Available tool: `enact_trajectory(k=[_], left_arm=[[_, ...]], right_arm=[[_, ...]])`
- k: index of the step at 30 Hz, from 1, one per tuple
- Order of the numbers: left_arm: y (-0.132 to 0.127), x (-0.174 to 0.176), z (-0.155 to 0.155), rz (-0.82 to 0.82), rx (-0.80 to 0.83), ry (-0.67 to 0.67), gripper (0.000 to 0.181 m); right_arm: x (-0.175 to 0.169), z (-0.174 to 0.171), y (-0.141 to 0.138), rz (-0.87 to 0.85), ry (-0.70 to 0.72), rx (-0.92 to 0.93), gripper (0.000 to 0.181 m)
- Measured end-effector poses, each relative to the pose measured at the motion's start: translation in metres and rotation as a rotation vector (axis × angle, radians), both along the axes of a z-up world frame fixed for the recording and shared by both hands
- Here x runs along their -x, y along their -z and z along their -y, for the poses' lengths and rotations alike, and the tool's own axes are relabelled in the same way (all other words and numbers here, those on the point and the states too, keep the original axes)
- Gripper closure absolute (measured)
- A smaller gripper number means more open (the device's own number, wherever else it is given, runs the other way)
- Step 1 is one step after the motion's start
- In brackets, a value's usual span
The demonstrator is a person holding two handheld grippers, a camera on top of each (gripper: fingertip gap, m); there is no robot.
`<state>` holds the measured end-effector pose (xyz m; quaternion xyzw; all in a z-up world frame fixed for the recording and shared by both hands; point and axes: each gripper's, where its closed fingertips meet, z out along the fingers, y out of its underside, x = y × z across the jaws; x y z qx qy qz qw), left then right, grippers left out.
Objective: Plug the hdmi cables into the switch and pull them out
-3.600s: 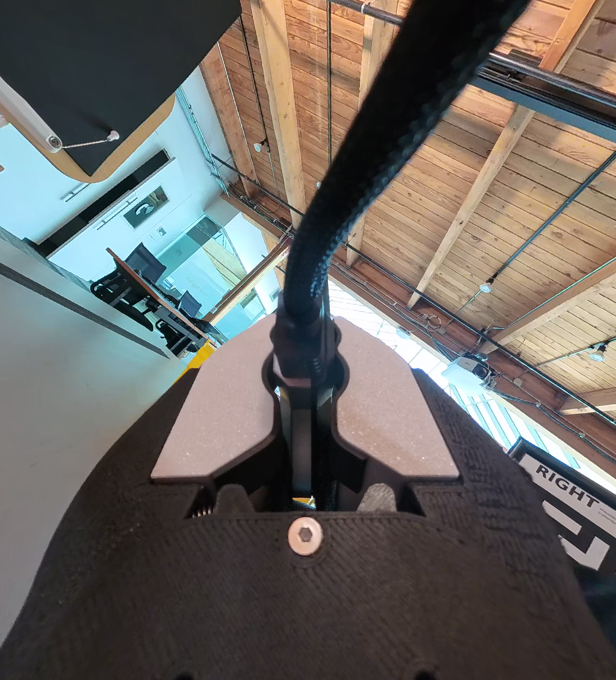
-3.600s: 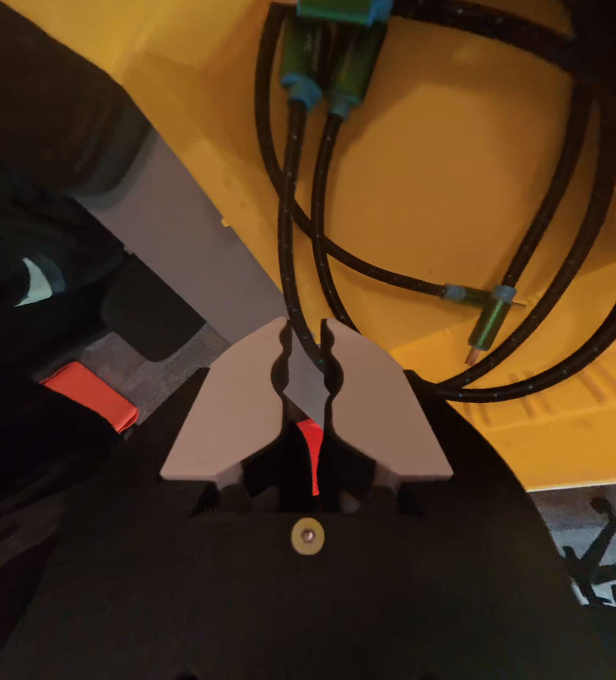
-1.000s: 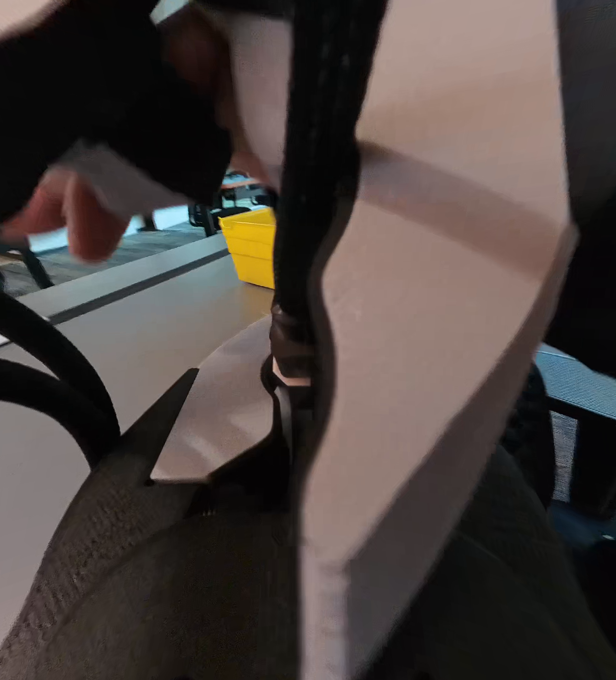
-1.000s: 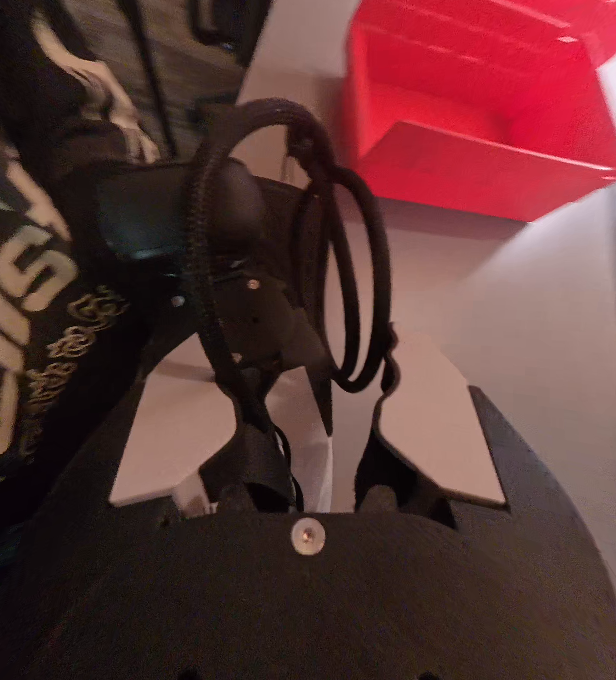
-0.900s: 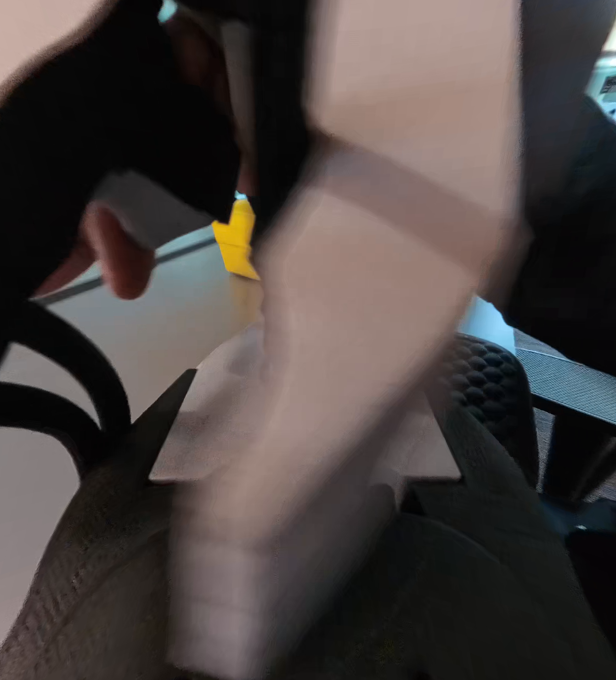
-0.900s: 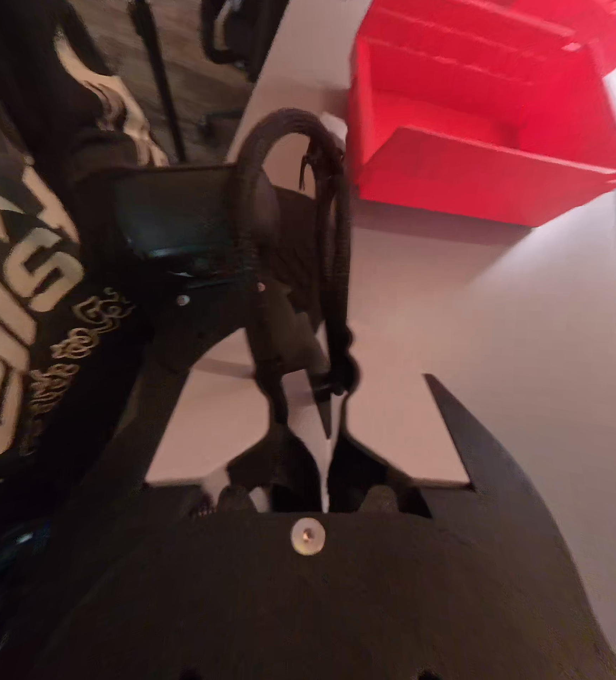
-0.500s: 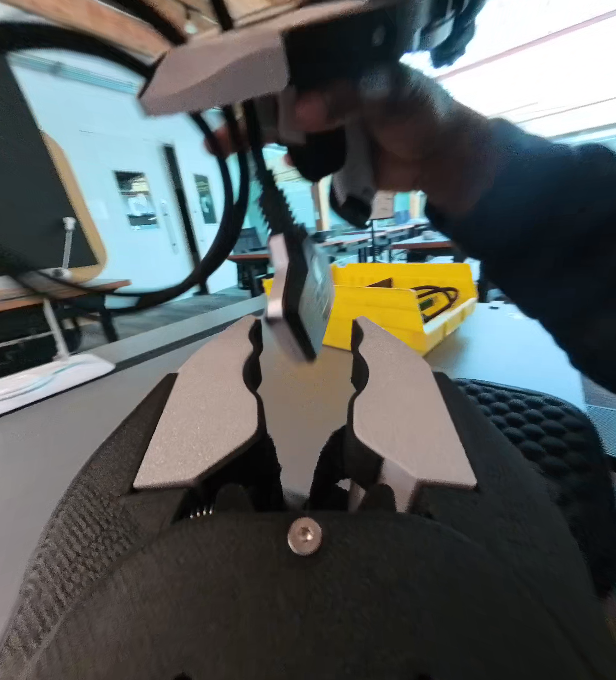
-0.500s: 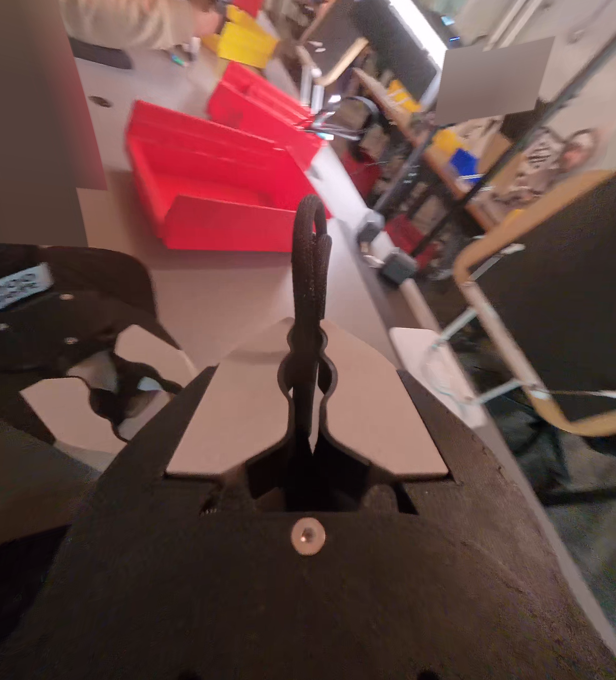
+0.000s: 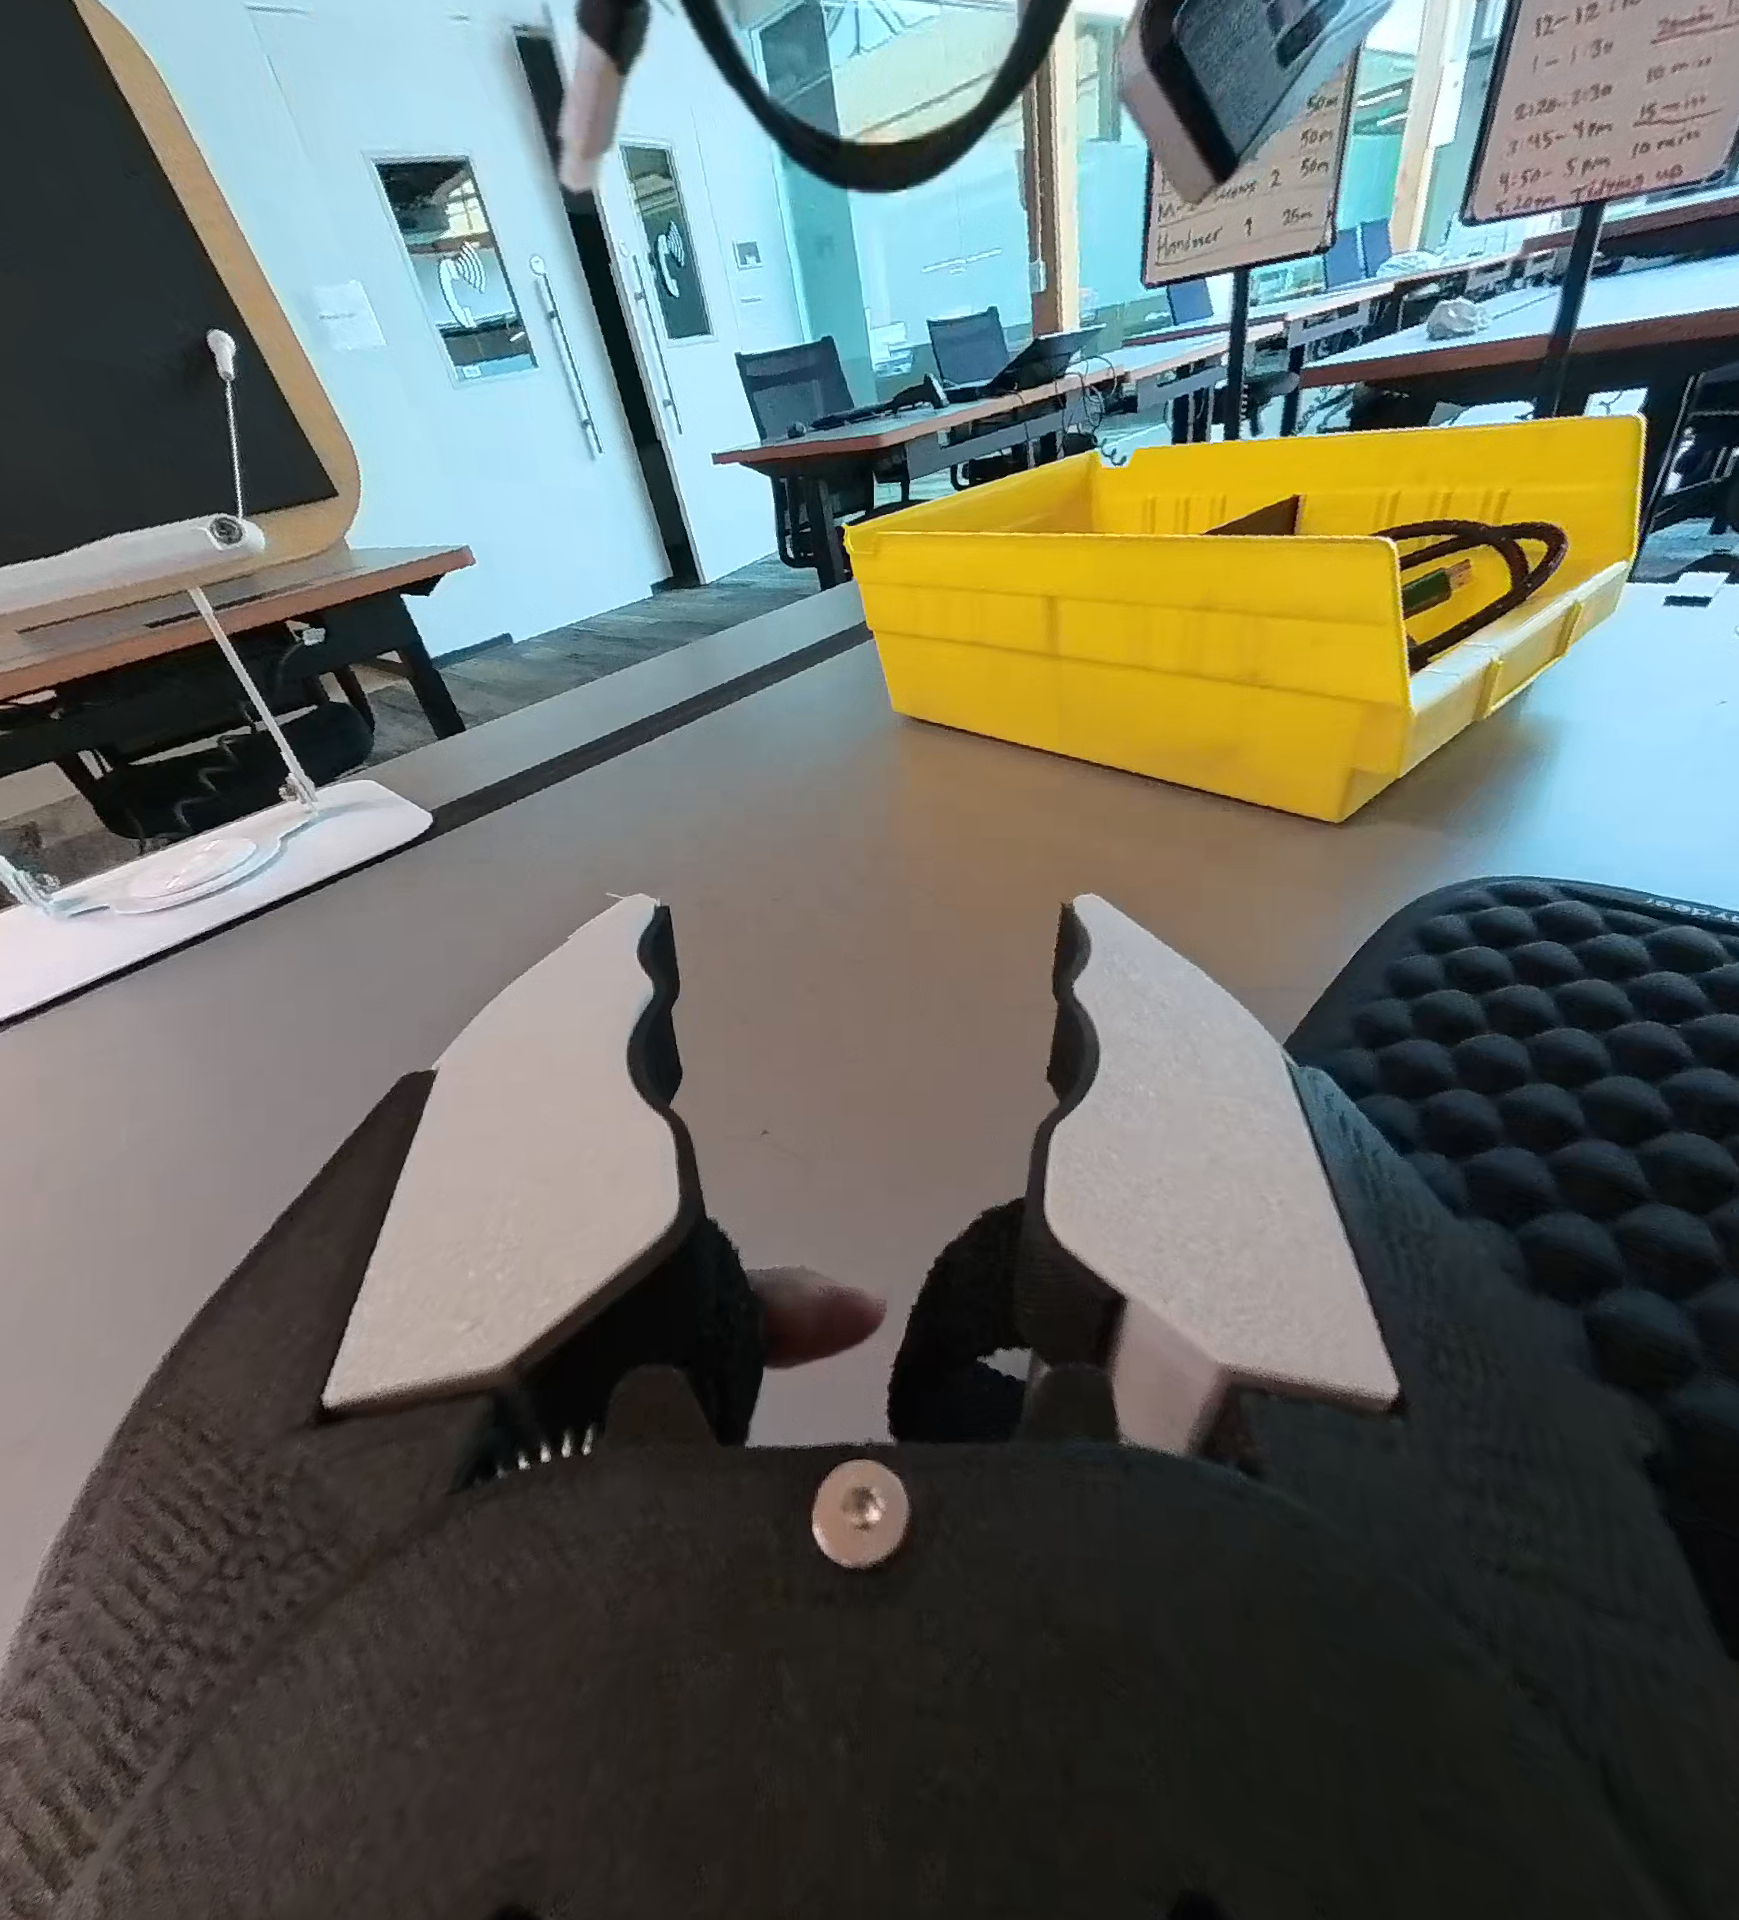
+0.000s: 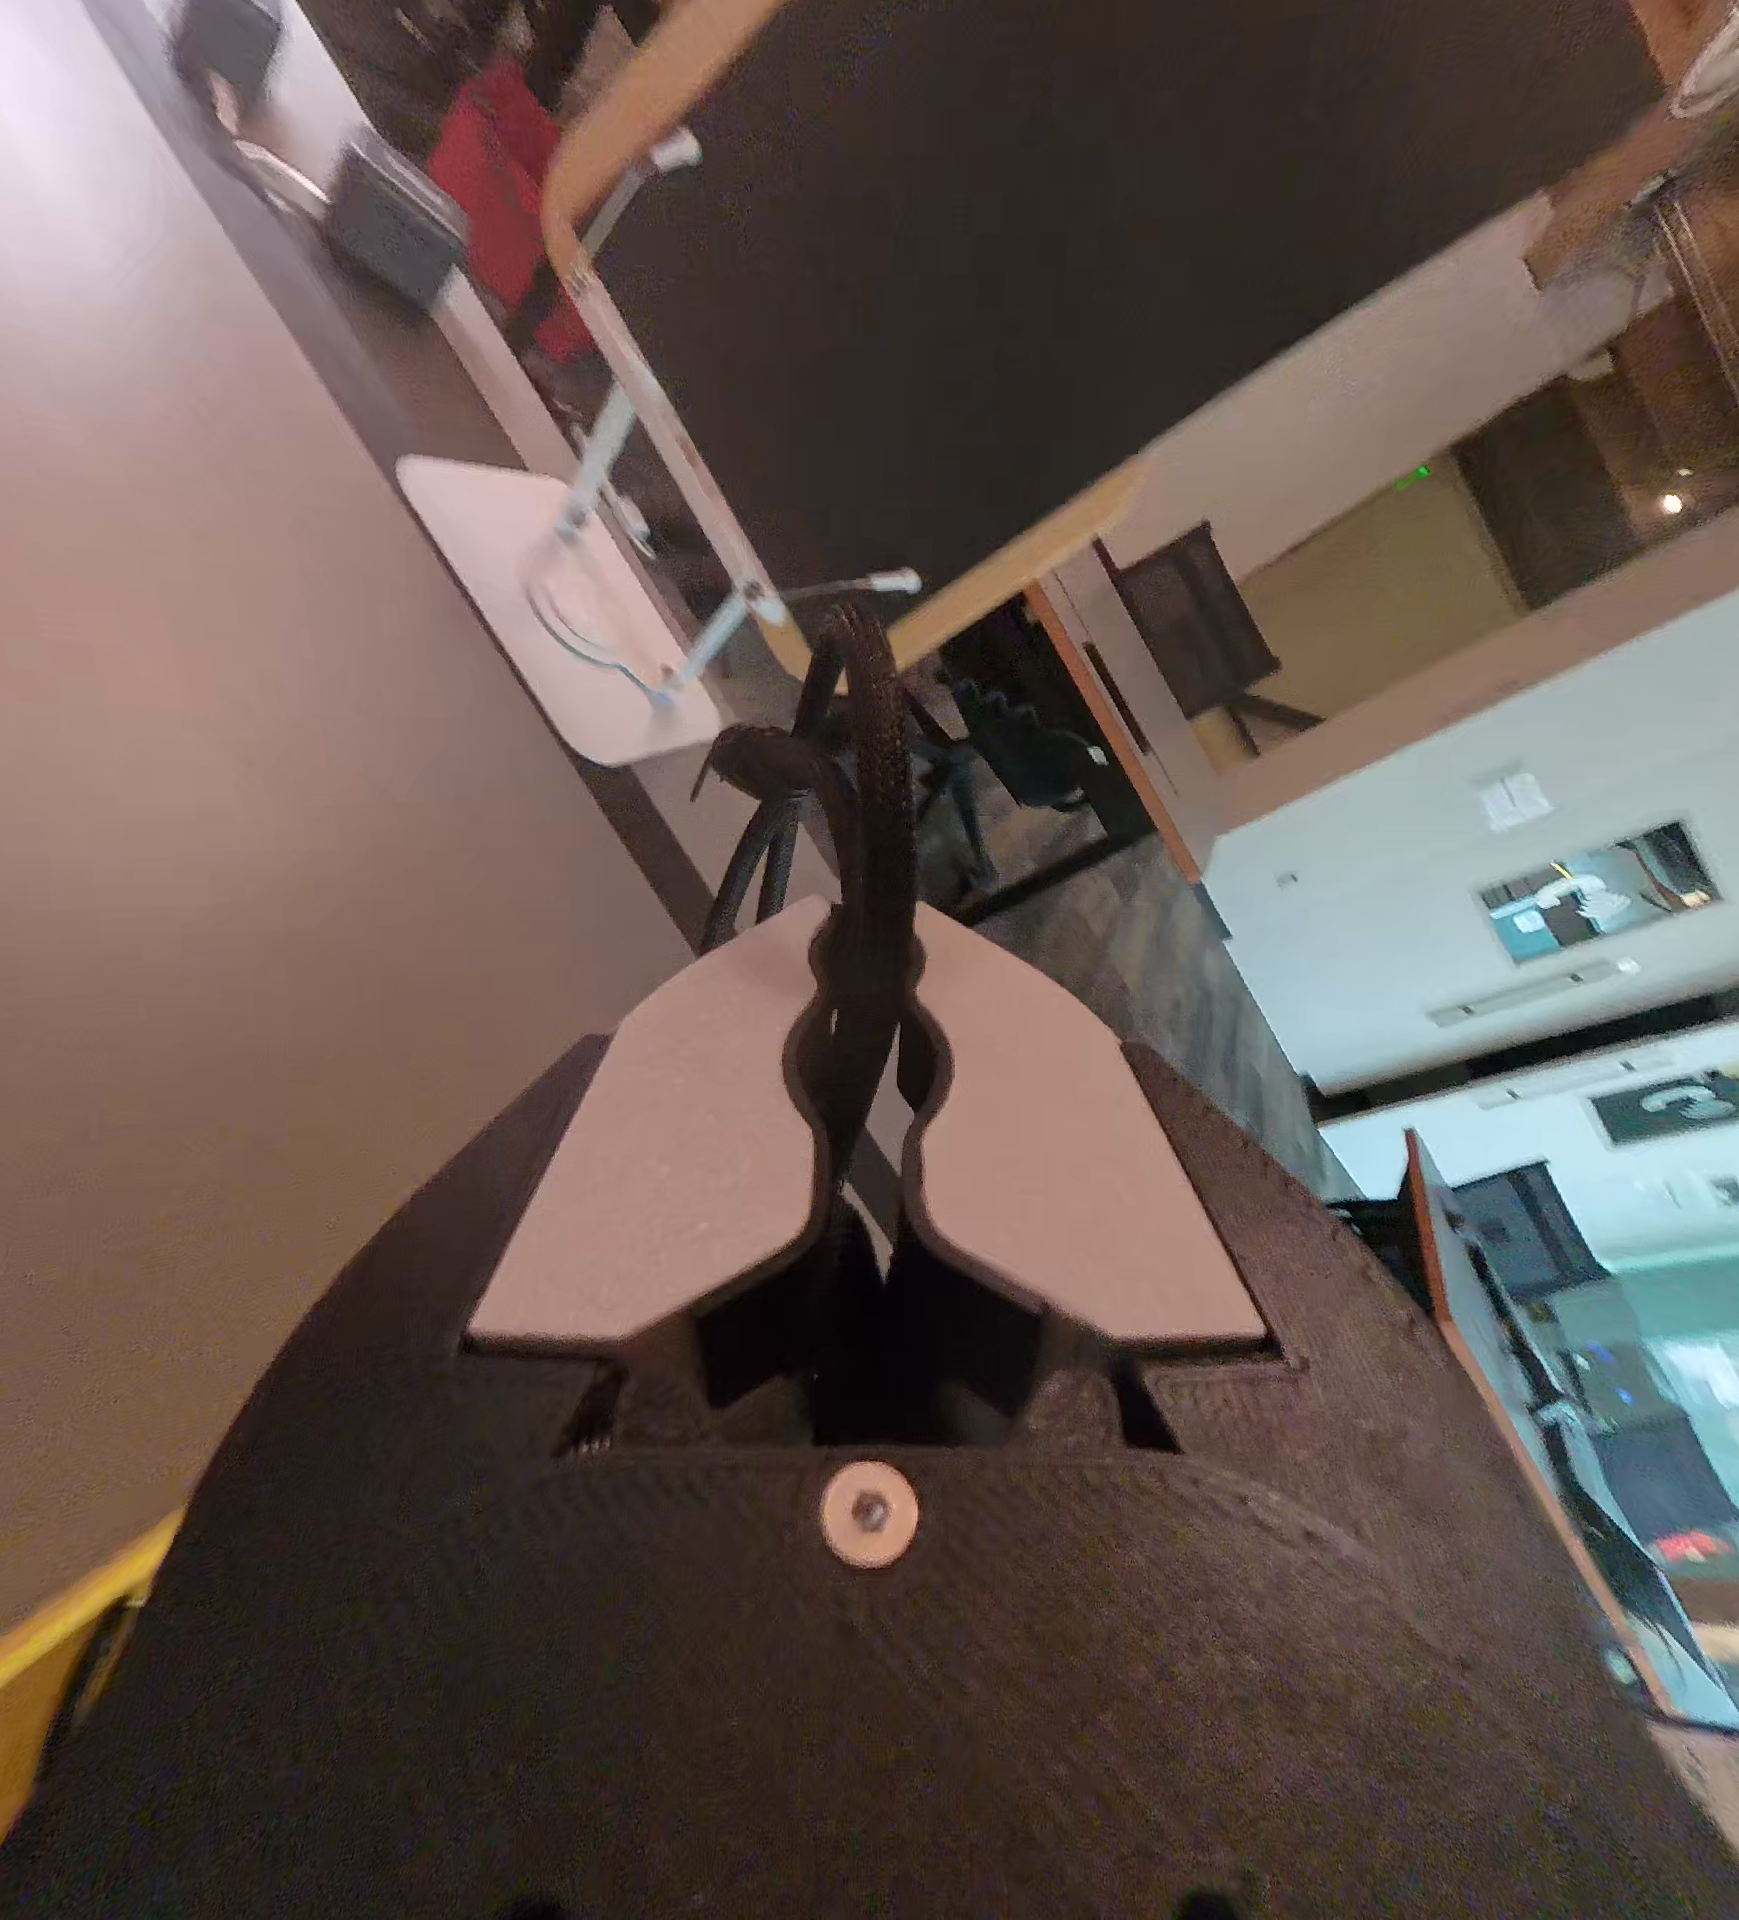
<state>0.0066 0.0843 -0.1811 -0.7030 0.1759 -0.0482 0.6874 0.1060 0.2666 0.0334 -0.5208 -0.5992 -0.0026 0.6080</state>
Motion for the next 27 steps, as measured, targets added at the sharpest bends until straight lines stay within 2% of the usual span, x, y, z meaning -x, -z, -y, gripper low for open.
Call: enact_trajectory(k=[4, 9, 19, 24, 27], left_arm=[[0.002, 0.0, -0.001, -0.017, 0.002, -0.009, 0.11], [0.002, 0.001, -0.002, -0.018, 0.008, -0.018, 0.108], [0.005, 0.005, -0.005, -0.05, 0.012, -0.053, 0.096], [0.005, 0.004, -0.005, -0.062, 0.013, -0.05, 0.095], [0.005, 0.004, -0.004, -0.062, 0.013, -0.05, 0.095]], right_arm=[[-0.024, -0.038, 0.0, 0.024, 0.072, -0.038, 0.174], [-0.04, -0.07, 0.004, 0.041, 0.097, -0.129, 0.173], [-0.047, -0.104, 0.031, 0.037, 0.108, -0.167, 0.172], [-0.056, -0.118, 0.043, -0.038, 0.143, -0.163, 0.172], [-0.064, -0.118, 0.048, -0.117, 0.158, -0.221, 0.172]])
